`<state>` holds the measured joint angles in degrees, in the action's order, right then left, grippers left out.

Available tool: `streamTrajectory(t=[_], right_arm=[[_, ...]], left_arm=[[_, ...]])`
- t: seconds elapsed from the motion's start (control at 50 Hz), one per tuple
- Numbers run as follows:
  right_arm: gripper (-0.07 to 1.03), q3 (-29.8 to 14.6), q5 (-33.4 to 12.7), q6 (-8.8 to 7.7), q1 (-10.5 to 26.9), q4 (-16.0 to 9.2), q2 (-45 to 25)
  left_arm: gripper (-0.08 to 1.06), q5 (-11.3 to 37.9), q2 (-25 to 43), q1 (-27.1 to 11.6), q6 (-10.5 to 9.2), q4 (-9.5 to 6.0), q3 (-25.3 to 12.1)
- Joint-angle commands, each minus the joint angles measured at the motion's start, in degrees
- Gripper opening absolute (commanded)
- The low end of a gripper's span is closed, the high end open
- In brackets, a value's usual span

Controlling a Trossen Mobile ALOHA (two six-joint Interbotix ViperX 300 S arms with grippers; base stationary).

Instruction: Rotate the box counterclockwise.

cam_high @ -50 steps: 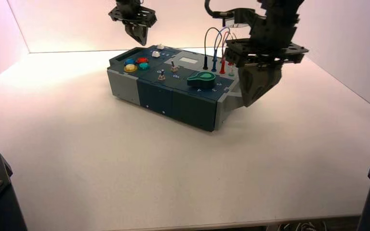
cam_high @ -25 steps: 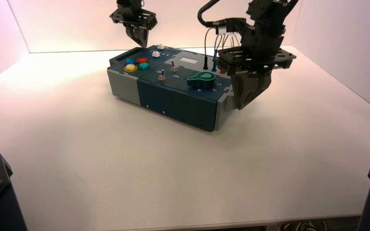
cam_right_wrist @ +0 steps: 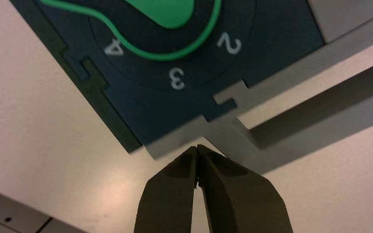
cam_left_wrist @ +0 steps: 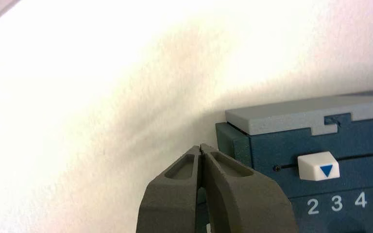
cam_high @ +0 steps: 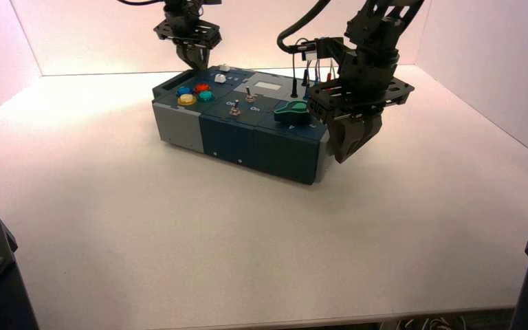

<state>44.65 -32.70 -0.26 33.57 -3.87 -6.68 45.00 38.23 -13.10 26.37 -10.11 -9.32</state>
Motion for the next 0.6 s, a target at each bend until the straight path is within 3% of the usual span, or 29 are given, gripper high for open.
streamTrajectory(t=[0.02,0.22,0.32,0.6], right_arm=[[-0.02,-1.93,1.67,0.18,-0.35,0.88,0.44],[-0.02,-2.2,3.34,0.09,-0.35,2.02,0.26],[-0.02,-2.11,4.22,-0.09,-0.35,2.2,0.26],[-0.02,-2.37,8.44,-0.18,-0.26,2.55,0.7]], left_arm=[[-0.03,0.62,-3.16,-0.26,0.44,0.26,3.6],[-0.03,-0.53,-7.38,0.26,0.44,0.44,10.46],[-0.03,-1.67,-10.02,0.7,0.44,1.23,14.24],[-0.03,-3.87,-17.05,3.96,0.35,1.85,24.43]])
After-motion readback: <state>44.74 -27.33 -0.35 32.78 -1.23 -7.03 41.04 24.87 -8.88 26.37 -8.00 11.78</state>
